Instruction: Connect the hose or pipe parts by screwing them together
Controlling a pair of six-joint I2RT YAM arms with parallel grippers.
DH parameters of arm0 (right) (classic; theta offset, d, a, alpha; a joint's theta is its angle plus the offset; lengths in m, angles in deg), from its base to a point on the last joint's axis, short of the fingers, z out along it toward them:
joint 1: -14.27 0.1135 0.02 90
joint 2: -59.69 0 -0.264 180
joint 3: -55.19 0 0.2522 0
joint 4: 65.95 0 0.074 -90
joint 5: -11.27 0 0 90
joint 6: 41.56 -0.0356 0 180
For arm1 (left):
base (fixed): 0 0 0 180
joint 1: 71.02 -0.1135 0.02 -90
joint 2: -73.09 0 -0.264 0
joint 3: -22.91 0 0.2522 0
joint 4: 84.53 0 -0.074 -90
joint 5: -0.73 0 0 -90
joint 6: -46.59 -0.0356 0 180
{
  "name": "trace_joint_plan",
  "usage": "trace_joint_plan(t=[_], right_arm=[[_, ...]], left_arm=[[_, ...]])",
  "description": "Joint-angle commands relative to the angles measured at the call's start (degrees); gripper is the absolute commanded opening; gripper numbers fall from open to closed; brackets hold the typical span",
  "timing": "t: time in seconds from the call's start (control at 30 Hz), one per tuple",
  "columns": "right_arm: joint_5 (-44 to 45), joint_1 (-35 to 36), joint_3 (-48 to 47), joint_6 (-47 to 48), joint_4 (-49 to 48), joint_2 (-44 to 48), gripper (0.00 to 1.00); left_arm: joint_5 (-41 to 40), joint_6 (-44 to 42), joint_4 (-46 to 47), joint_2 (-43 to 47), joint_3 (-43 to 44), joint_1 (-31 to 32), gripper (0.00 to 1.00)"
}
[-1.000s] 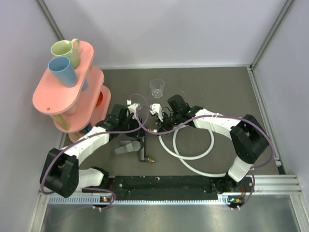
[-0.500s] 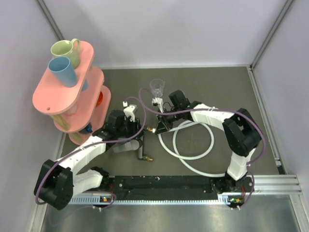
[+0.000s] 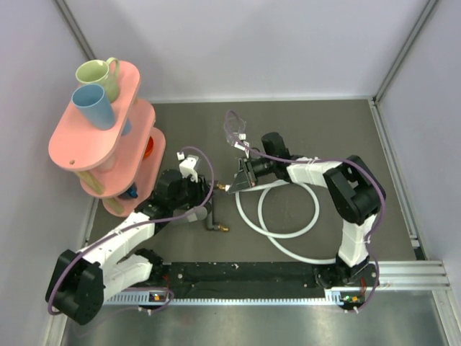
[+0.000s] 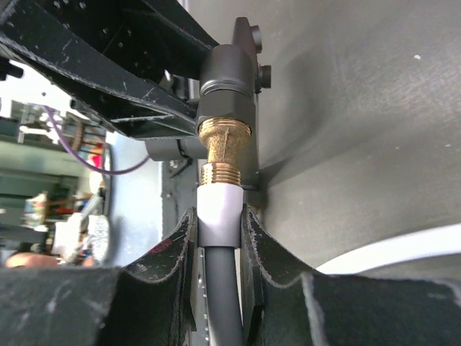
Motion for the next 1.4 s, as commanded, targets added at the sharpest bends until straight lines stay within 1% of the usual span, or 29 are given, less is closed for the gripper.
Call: trace_joint_plan(t=[0.0, 0.07, 0.17, 0.2, 0.23, 0.3, 0.33, 0.37, 0.43, 0.47, 0.5, 0.53, 0.6, 0.63, 0.67, 0.7, 0.77, 0.87, 0.9, 0.93, 1.03, 1.07, 1.13, 1.17, 1.2, 1.23, 1.27, 1.3, 1.37], right_arm=[[-3.63, 1.91, -0.89, -14.94, -18.04, -2.69, 0.00], [-4.34, 1.99, -0.54, -17.32, -21.09, -3.39, 0.00], [-6.53, 1.73, 0.60, -24.34, -27.25, -4.88, 0.00], [-7.41, 1.56, 1.30, -28.71, -32.49, -5.76, 0.00], [-7.50, 1.38, 1.65, -30.58, -34.55, -6.11, 0.00], [-7.68, 0.77, 2.71, -33.75, -38.50, -6.38, 0.07], [-7.25, 0.42, 2.97, -33.51, -38.00, -6.03, 0.11], [-6.63, 0.06, 3.15, -32.81, -36.52, -5.68, 0.18], [-4.18, -0.55, 4.11, -25.97, -28.36, -2.80, 0.24], [-3.03, -0.64, 4.29, -22.81, -24.59, -1.73, 0.35], [-0.93, -0.64, 3.95, -16.08, -20.46, -0.42, 0.40], [-0.13, -0.64, 3.94, -13.49, -14.15, 1.42, 0.45], [2.15, -0.90, 4.47, -9.88, -11.29, 3.19, 0.52], [2.86, -1.08, 4.47, -8.82, -8.67, 3.81, 0.62], [3.48, -1.08, 4.38, -7.68, -7.07, 5.12, 0.64], [4.53, -1.26, 4.21, -5.84, -5.84, 5.74, 0.65], [5.15, -2.13, 4.38, -5.38, -3.73, 7.49, 0.66], [11.11, -2.92, 1.93, 1.71, 5.56, 10.83, 0.66], [13.39, -3.10, 0.79, 2.87, 6.73, 11.80, 0.65], [14.02, -3.19, 0.60, 3.75, 6.92, 12.77, 0.66], [19.46, -3.19, 1.65, 11.73, 6.92, 18.74, 0.65], [22.00, -3.10, 4.79, 17.42, 4.83, 20.41, 0.65], [24.65, -1.53, 10.07, 25.42, -4.12, 26.73, 0.64], [24.84, -0.65, 16.71, 35.65, -7.99, 28.84, 0.65], [25.10, 1.88, 20.08, 41.76, -15.33, 32.95, 0.65], [25.89, 3.56, 23.25, 48.00, -18.10, 34.39, 0.66], [29.29, 5.14, 28.24, 59.46, -20.31, 35.44, 0.67], [31.41, 7.86, 29.77, 63.66, -23.03, 35.72, 0.67], [34.23, 9.28, 31.27, 69.12, -22.70, 35.63, 0.67]], left_arm=[[9.72, 0.21, 16.94, 3.31, 1.06, 3.91, 0.00], [10.07, 0.03, 17.82, 3.48, 0.44, 3.91, 0.00], [10.69, -0.58, 18.79, 3.75, -0.08, 3.91, 0.00], [10.26, -0.58, 18.79, 3.75, 0.00, 3.91, 0.00], [9.99, -0.58, 18.70, 3.66, -0.09, 3.91, 0.00], [8.94, -0.32, 17.48, 3.48, 0.52, 3.91, 0.00], [5.54, -0.14, 16.52, 3.40, 0.96, 3.91, 0.00], [3.50, 0.55, 15.03, 3.22, 1.40, 3.74, 0.00], [0.43, 0.91, 12.21, 2.87, 2.63, 3.56, 0.00], [0.84, 0.91, 11.42, 2.17, 3.33, 3.39, 0.00], [0.85, 0.48, 8.71, 1.64, 4.30, 3.38, 0.00], [0.50, 0.39, 7.03, 1.03, 6.40, 3.38, 0.00], [-0.03, -0.31, 4.13, -1.17, 8.34, 3.38, 0.00], [-0.29, -0.32, 2.11, -2.05, 9.92, 3.30, 0.00], [-0.56, -0.41, 0.79, -3.45, 10.54, 3.21, 0.00], [-0.65, -0.58, -0.01, -4.16, 10.98, 3.12, 0.00], [-0.39, -0.49, -2.03, -5.65, 11.95, 2.86, 0.00], [0.32, -0.58, -4.50, -6.44, 12.57, 2.42, 0.00], [1.45, -0.41, -4.85, -6.54, 12.57, 2.24, 0.00], [2.33, -0.23, -5.11, -6.71, 12.66, 1.46, 0.00], [7.08, 0.38, -6.52, -7.94, 13.62, -0.56, 0.00], [8.22, 0.56, -8.26, -9.07, 14.84, -1.01, 0.00], [11.12, 0.65, -10.29, -10.74, 16.34, -2.32, 0.00], [12.26, 0.74, -12.39, -11.45, 17.13, -2.76, 0.00], [13.58, 0.82, -13.63, -12.16, 18.88, -3.20, 0.00], [16.98, 0.91, -14.60, -13.90, 19.68, -4.25, 0.00], [18.58, 0.65, -17.65, -14.88, 20.91, -4.96, 0.00], [20.43, 0.47, -19.25, -15.93, 23.09, -5.83, 0.00], [23.43, 0.04, -22.24, -18.40, 25.13, -6.19, 0.00]])
